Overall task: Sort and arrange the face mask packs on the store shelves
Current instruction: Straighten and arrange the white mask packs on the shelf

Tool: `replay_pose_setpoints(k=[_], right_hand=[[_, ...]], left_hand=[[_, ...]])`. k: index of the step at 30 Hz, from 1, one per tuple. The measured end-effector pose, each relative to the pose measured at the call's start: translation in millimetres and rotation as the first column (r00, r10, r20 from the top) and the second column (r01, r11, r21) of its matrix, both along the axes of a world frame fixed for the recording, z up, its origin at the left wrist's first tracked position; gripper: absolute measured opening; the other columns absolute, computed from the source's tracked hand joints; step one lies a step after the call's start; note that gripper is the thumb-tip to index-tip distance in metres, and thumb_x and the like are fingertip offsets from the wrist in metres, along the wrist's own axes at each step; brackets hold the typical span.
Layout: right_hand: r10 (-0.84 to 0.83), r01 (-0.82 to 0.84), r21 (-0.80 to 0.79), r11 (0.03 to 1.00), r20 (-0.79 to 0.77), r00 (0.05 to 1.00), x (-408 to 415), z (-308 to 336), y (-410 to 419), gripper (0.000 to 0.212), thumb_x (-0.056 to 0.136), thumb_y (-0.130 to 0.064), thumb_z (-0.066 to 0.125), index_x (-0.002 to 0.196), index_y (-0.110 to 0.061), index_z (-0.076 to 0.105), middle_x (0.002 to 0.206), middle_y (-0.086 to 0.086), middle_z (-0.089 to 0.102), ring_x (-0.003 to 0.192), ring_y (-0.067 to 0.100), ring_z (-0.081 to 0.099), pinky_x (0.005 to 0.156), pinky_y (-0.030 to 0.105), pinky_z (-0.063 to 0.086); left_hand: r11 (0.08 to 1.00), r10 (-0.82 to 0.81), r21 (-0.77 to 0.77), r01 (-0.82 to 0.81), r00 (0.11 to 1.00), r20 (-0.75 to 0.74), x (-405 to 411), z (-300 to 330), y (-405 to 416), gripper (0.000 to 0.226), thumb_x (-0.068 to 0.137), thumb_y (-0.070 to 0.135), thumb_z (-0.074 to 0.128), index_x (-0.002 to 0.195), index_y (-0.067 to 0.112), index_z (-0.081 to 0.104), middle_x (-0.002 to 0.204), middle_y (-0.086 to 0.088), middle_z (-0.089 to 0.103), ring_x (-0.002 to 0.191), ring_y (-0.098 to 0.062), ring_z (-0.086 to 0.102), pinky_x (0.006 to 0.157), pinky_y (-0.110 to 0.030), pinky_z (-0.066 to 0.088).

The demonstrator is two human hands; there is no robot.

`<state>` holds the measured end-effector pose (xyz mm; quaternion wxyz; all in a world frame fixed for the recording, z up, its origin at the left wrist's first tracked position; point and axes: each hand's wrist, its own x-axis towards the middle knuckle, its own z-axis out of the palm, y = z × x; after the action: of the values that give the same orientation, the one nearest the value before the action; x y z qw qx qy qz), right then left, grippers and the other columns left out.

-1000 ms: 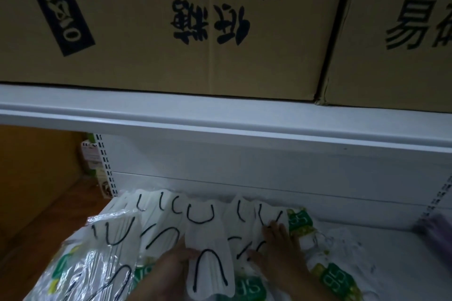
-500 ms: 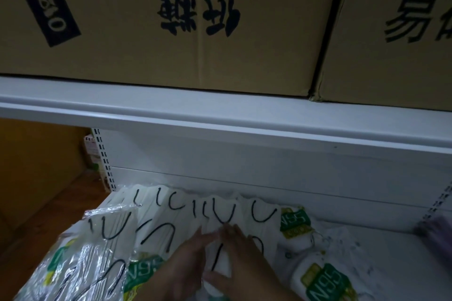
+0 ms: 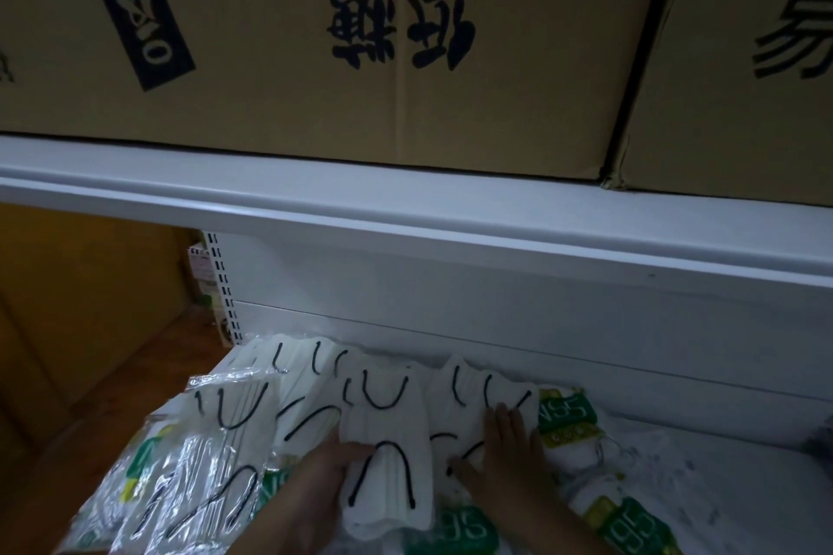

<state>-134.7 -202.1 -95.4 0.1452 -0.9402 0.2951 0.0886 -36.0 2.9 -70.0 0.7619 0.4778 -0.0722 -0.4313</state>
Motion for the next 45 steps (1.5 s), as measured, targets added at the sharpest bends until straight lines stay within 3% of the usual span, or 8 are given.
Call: replay_pose_setpoints(k=[11, 17, 19, 23, 27, 35, 40, 45], right_hand=[[-0.268, 0.084, 0.366, 0.927, 0.491, 0.829, -9, 40, 9, 0.072, 0.089, -0.054, 0.053, 0.149, -0.028, 0.023, 0.153, -0.006, 0.032, 0.137, 0.015, 0.034, 0.112, 0.03, 0.031], [0.294, -0.359, 0.125, 0.925, 0.365, 0.884, 1, 42, 71, 0.089, 0.089, -0.054, 0.052, 0.153, -0.022, -0.001, 0.161, -0.004, -0.011, 0.147, 0.011, -0.009, 0.118, 0.034, -0.007], [0.347, -0.4, 0.115, 0.909, 0.321, 0.881, 7, 37, 78, 0.09, 0.09, -0.052, 0.051, 0.153, -0.02, -0.006, 0.159, -0.003, -0.018, 0.146, 0.013, -0.015, 0.117, 0.035, -0.01], [0.395, -0.453, 0.094, 0.886, 0.357, 0.847, 12, 33, 77, 0.093, 0.089, -0.058, 0.049, 0.153, -0.019, -0.006, 0.157, -0.004, -0.022, 0.144, 0.01, -0.02, 0.115, 0.028, -0.013], [0.197, -0.327, 0.226, 0.918, 0.455, 0.868, 17, 29, 62, 0.078, 0.094, -0.059, 0.037, 0.152, -0.027, -0.004, 0.157, -0.011, -0.02, 0.14, 0.001, -0.021, 0.115, 0.022, -0.008], [0.153, -0.154, 0.012, 0.988, 0.055, 0.987, 23, -6, 30, 0.096, 0.086, -0.072, 0.033, 0.153, -0.013, -0.003, 0.16, 0.006, -0.014, 0.147, 0.025, -0.012, 0.119, 0.046, -0.001], [0.125, -0.121, -0.03, 0.992, 0.251, 0.96, 21, 1, 20, 0.069, 0.091, -0.06, 0.041, 0.148, -0.022, 0.03, 0.156, -0.003, 0.026, 0.142, 0.015, 0.024, 0.117, 0.033, 0.021], [-0.093, -0.036, 0.246, 0.969, 0.492, 0.866, 21, 32, 30, 0.056, 0.091, -0.054, 0.05, 0.141, -0.032, 0.041, 0.146, -0.01, 0.043, 0.132, 0.012, 0.041, 0.109, 0.026, 0.032]], left_hand=[[0.998, -0.019, 0.061, 0.015, 0.998, 0.063, -5, 8, 0, 0.069, 0.06, -0.008, 0.065, 0.126, 0.012, 0.053, 0.108, -0.02, 0.07, 0.093, -0.038, 0.069, 0.064, -0.042, 0.058], [0.998, -0.046, 0.046, 0.05, 0.995, -0.085, -15, 15, -12, 0.046, 0.085, 0.042, 0.054, 0.115, 0.011, 0.07, 0.117, -0.015, 0.069, 0.107, -0.03, 0.066, 0.084, -0.038, 0.054], [0.999, 0.013, 0.032, -0.012, 0.999, -0.031, -12, 11, -12, 0.048, 0.08, 0.026, 0.062, 0.125, 0.012, 0.061, 0.118, -0.012, 0.069, 0.11, -0.029, 0.065, 0.092, -0.041, 0.049], [1.0, 0.022, 0.008, -0.022, 0.999, 0.028, -8, 5, -2, 0.057, 0.068, -0.01, 0.057, 0.122, 0.009, 0.058, 0.112, -0.018, 0.07, 0.098, -0.032, 0.07, 0.066, -0.035, 0.058], [1.0, 0.017, -0.018, -0.016, 0.999, 0.044, -3, 9, 11, 0.06, 0.062, -0.013, 0.062, 0.12, 0.002, 0.06, 0.113, -0.026, 0.067, 0.099, -0.041, 0.067, 0.066, -0.04, 0.059], [0.996, 0.085, 0.024, -0.086, 0.995, 0.047, 3, 8, 33, 0.061, 0.062, -0.009, 0.061, 0.121, 0.005, 0.059, 0.111, -0.029, 0.067, 0.095, -0.045, 0.067, 0.064, -0.044, 0.059], [0.994, 0.099, 0.045, -0.1, 0.994, 0.039, 0, 11, 34, 0.047, 0.076, -0.01, 0.05, 0.12, 0.004, 0.059, 0.109, -0.027, 0.068, 0.095, -0.044, 0.067, 0.073, -0.045, 0.057], [0.99, 0.116, 0.078, -0.119, 0.992, 0.039, 0, 13, 34, 0.048, 0.081, -0.009, 0.046, 0.126, 0.003, 0.056, 0.114, -0.028, 0.065, 0.103, -0.046, 0.063, 0.088, -0.053, 0.052]])
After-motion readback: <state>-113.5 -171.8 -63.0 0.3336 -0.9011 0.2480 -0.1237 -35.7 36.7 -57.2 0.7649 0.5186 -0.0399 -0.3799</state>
